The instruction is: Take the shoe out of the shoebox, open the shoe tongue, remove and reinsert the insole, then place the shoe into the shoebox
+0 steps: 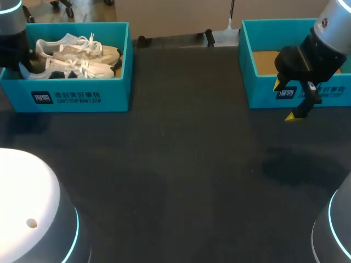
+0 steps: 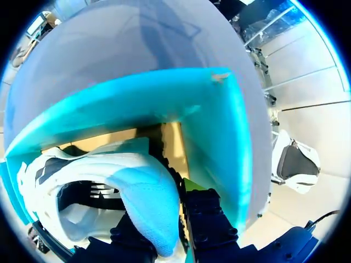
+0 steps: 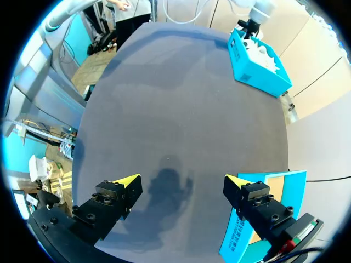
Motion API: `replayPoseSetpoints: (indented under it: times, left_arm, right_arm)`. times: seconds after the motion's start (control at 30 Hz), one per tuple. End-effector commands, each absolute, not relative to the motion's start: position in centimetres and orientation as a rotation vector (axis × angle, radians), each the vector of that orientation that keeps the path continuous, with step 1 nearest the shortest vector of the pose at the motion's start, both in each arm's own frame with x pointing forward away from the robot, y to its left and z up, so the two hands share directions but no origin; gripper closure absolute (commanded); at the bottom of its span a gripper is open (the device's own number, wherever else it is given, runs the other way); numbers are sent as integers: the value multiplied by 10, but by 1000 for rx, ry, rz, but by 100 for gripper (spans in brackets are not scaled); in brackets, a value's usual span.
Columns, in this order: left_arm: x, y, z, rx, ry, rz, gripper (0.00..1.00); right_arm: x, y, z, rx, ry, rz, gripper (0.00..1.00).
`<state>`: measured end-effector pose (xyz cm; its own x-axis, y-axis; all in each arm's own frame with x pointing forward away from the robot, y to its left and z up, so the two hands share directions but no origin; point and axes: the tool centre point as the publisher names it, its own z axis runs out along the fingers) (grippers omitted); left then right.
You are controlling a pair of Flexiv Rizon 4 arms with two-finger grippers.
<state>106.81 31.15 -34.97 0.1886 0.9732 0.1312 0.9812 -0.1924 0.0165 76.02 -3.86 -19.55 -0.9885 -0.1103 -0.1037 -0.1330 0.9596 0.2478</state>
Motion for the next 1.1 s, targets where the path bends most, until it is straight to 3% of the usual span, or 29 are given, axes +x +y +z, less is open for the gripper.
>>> replayPoseSetpoints:
  times: [0.03, 0.57, 1.1]
  left_arm:
    - [1063, 315, -326, -2379, -1932, -180, 100]
    - [1079, 327, -235, -2363, -1898, -160, 100]
    - [1066, 332, -179, -2322, -1898, -140, 100]
  right_arm:
    - [761, -37, -197, -187, 3024, 385, 0]
    - [761, -37, -197, -187, 3024, 385, 0]
    - [761, -37, -197, -187, 3024, 385, 0]
